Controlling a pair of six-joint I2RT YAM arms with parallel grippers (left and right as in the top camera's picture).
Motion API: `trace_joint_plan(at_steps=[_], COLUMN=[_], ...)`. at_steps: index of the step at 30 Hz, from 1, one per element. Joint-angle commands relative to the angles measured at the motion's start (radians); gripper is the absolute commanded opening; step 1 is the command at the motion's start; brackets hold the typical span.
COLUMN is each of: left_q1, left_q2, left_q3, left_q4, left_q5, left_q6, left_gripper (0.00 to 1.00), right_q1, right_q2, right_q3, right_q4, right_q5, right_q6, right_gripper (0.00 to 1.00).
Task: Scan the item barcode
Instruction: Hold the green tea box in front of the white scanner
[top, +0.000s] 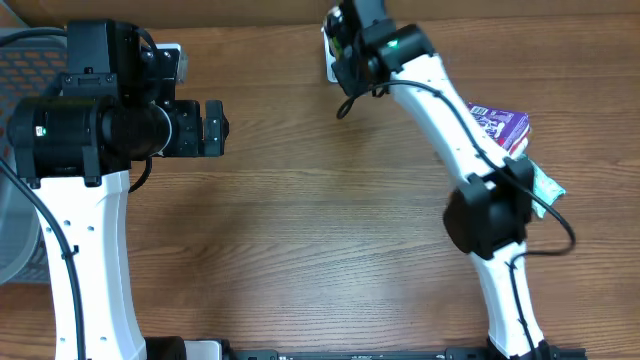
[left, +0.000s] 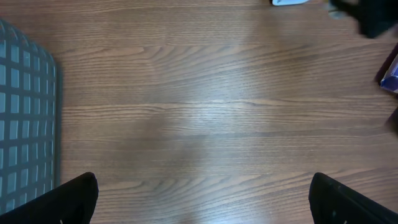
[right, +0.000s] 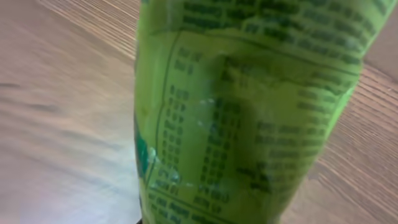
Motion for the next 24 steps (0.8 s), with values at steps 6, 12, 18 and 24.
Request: trace_joint_plan(at_steps=[6, 12, 18, 24], left_q1=[0.003, 0.003, 0.003, 0.003], left_q2=[0.009, 0.009, 0.009, 0.009], left_q3=[0.007, 0.007, 0.007, 0.007], left_q4=[0.002, 0.002, 0.002, 0.002], left_q5=[-0.003, -0.003, -0.003, -0.003], left_q6=[0.022, 0.023, 0.023, 0.022], left_gripper=[1.0, 1.0, 1.0, 0.99], right_q1=[0.002, 0.0, 0.0, 0.0], right_q2=[0.114, 0.129, 0.129, 0.129], right_q3=[0.029, 0.03, 0.03, 0.03], right_q4=[0.121, 0.167, 0.208, 0.219], right_q5=[0.245, 0.295, 0.295, 0.294], right_q6=[-0.104, -0.105, -0.105, -0.103], right_gripper=[0.03, 0.04, 0.04, 0.03])
